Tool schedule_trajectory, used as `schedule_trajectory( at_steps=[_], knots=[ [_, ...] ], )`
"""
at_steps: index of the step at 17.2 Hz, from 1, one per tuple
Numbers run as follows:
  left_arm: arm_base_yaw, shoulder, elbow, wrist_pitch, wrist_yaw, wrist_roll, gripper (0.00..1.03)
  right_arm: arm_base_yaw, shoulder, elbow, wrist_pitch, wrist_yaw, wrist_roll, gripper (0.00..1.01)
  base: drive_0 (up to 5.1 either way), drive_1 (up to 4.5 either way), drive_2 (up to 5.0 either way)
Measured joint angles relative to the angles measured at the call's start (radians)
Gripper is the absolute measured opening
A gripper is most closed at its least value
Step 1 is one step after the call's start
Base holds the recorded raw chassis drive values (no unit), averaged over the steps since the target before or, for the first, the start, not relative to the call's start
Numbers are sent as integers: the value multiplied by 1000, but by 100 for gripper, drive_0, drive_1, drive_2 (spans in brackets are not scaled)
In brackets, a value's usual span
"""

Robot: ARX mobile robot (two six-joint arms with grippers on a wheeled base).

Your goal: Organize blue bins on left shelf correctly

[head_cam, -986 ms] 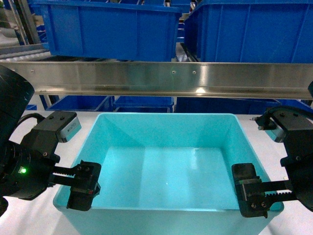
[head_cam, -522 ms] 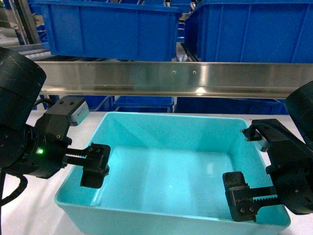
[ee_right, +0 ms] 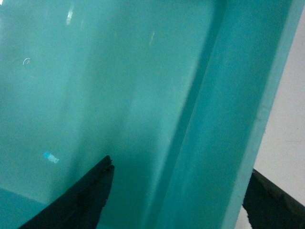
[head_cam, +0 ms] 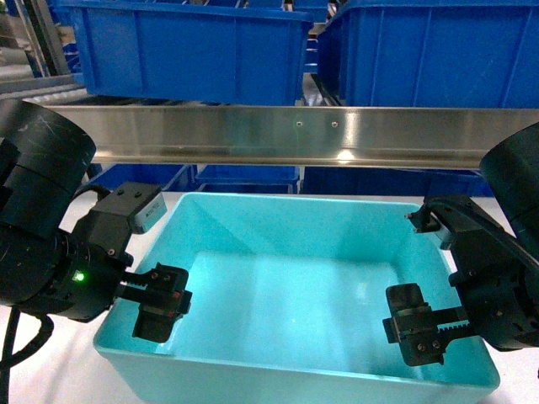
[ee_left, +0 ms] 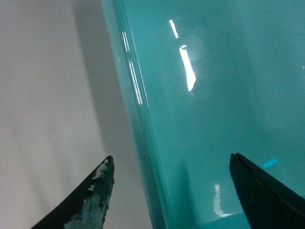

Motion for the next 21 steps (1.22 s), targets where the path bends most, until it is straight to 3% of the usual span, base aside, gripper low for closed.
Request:
schedule_trajectory(
  at_steps=[7,8,10,14,21],
  knots=[
    [0,0,0,-1,-12,0,9,-5,0,0,-2,9,-1,13,0,0,0],
    [5,0,0,0,-7,-20,1,-6,0,0,0,14,19,5,0,0,0],
    [0,0,0,-1,-16,-32,2,-6,0,1,1,25,54,2,0,0,0],
    [4,-16,0,-23,-8,-44,2,-4,-12,-1,-2,25,61,2,0,0,0],
    [10,-218,-5,-71,-16,-58,2,22,-235,-43,-10,38,91,2,0,0,0]
  ],
)
